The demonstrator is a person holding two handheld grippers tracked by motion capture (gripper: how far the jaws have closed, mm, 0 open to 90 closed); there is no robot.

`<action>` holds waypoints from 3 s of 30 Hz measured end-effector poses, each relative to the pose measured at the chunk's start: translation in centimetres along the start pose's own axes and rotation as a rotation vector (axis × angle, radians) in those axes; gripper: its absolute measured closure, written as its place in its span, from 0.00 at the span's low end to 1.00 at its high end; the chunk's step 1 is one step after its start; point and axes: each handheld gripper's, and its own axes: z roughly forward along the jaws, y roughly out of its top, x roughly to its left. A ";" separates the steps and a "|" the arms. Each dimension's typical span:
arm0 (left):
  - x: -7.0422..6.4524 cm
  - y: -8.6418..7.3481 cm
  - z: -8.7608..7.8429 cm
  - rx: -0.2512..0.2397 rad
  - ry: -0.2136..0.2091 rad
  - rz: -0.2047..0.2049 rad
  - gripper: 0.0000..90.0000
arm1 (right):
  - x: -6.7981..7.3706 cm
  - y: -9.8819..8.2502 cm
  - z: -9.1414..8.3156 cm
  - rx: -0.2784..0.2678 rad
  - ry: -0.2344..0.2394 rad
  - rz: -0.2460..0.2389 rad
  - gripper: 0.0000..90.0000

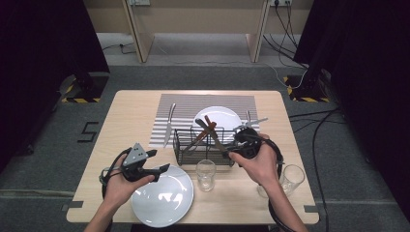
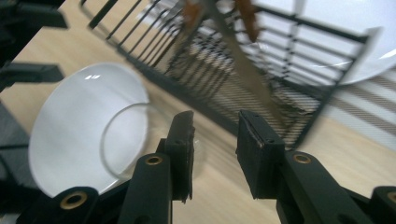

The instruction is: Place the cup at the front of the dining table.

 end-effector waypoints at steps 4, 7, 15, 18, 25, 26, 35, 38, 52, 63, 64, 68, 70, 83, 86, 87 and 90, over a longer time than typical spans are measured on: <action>0.0 0.0 0.0 0.001 0.000 0.002 0.31 | -1.1 -0.1 -0.6 -0.013 -0.014 0.029 0.73; -0.1 0.0 0.0 -0.002 -0.001 0.003 0.31 | -1.6 -0.3 -0.9 -0.027 -0.020 0.043 0.73; -0.7 0.4 -0.1 -0.012 -0.009 0.016 0.31 | -3.8 -1.2 -1.9 -0.110 -0.045 0.117 0.68; -1.0 0.6 0.0 -0.020 -0.031 0.008 0.31 | -4.5 -1.6 -2.1 -0.142 -0.078 0.137 0.67; -1.9 0.9 0.4 -0.028 -0.076 0.007 0.31 | -6.2 -2.6 -2.2 -0.218 -0.143 0.160 0.65; -1.9 0.9 0.4 -0.028 -0.079 0.009 0.31 | -6.4 -2.7 -2.1 -0.226 -0.145 0.167 0.66; -2.7 1.8 0.7 -0.038 -0.099 0.025 0.31 | -7.3 -3.6 -1.8 -0.265 -0.169 0.186 0.65; -2.9 1.9 0.8 -0.036 -0.104 0.030 0.31 | -7.4 -3.8 -1.7 -0.266 -0.177 0.183 0.63; -3.9 2.8 2.1 -0.023 -0.134 0.040 0.31 | -7.4 -4.0 -1.6 -0.259 -0.179 0.172 0.63; -4.0 3.3 3.2 -0.016 -0.149 0.040 0.32 | -7.5 -4.2 -1.3 -0.248 -0.179 0.176 0.63; -4.0 3.3 3.3 -0.014 -0.150 0.041 0.32 | -7.4 -4.2 -1.3 -0.250 -0.180 0.177 0.63; -4.0 3.4 3.7 -0.010 -0.155 0.041 0.32 | -7.4 -4.2 -1.4 -0.255 -0.183 0.177 0.63; -4.0 3.5 4.0 -0.009 -0.156 0.040 0.32 | -7.5 -4.2 -1.4 -0.252 -0.185 0.175 0.63; -4.6 4.2 5.1 -0.004 -0.177 0.053 0.32 | -7.5 -4.3 -1.4 -0.248 -0.182 0.177 0.63; -4.8 4.3 5.3 -0.004 -0.181 0.058 0.32 | -7.4 -4.3 -1.4 -0.248 -0.181 0.180 0.63; -4.8 4.3 5.3 -0.003 -0.181 0.059 0.32 | -7.5 -4.3 -1.4 -0.249 -0.182 0.176 0.63; -5.0 4.3 5.4 -0.002 -0.184 0.060 0.32 | -7.5 -4.3 -1.4 -0.248 -0.181 0.183 0.64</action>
